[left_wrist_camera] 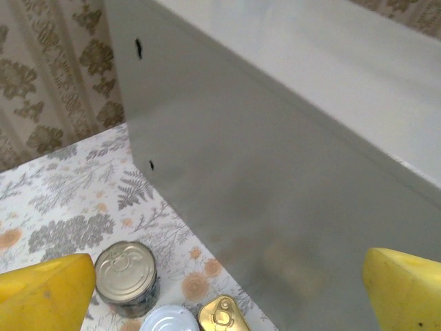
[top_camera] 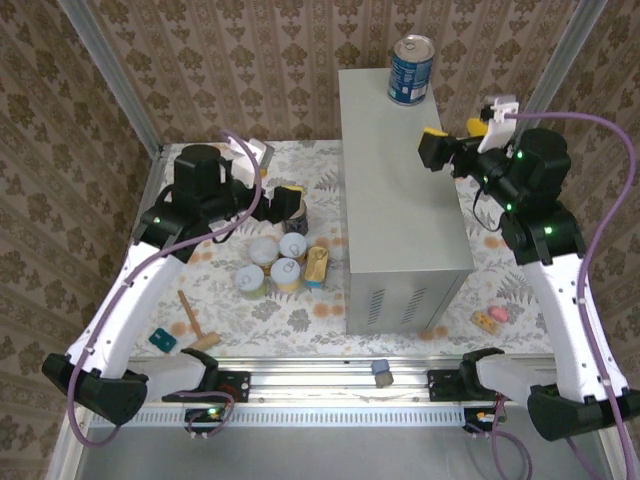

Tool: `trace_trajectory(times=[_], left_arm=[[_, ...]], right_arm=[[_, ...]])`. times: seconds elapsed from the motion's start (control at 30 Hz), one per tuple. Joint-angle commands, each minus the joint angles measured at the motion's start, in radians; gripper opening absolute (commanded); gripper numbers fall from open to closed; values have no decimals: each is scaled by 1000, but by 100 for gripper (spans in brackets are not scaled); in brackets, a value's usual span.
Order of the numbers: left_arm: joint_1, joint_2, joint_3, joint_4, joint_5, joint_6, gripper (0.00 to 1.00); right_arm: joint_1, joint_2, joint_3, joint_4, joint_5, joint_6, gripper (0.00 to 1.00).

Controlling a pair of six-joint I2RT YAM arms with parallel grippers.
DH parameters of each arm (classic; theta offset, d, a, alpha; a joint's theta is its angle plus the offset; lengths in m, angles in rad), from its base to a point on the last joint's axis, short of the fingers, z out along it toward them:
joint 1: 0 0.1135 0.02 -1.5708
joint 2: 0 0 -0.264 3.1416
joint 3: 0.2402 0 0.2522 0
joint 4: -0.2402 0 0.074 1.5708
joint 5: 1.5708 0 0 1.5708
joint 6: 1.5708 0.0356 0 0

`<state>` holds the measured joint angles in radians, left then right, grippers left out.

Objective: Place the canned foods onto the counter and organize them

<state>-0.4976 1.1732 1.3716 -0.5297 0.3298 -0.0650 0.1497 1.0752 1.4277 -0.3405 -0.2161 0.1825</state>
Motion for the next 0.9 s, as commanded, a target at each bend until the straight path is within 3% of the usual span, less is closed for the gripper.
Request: trace_trajectory(times=[0.0, 0.27, 0.5, 0.7, 0.87], left_arm=[[-1, -3, -52, 20, -99, -67, 100], [-1, 110, -93, 10, -178, -119, 100], [5, 233, -101, -16, -258, -133, 100], [16, 363, -69, -11, -247, -131, 100], [16, 467, -15, 3, -245, -127, 100]], right_arm=[[25, -44, -26, -112, 10, -19, 100], [112, -99, -63, -173, 19, -59, 100], [194, -70, 6, -248, 16, -83, 100], [271, 80, 257, -514, -19, -112, 100], [374, 201, 485, -721, 88, -140, 100]])
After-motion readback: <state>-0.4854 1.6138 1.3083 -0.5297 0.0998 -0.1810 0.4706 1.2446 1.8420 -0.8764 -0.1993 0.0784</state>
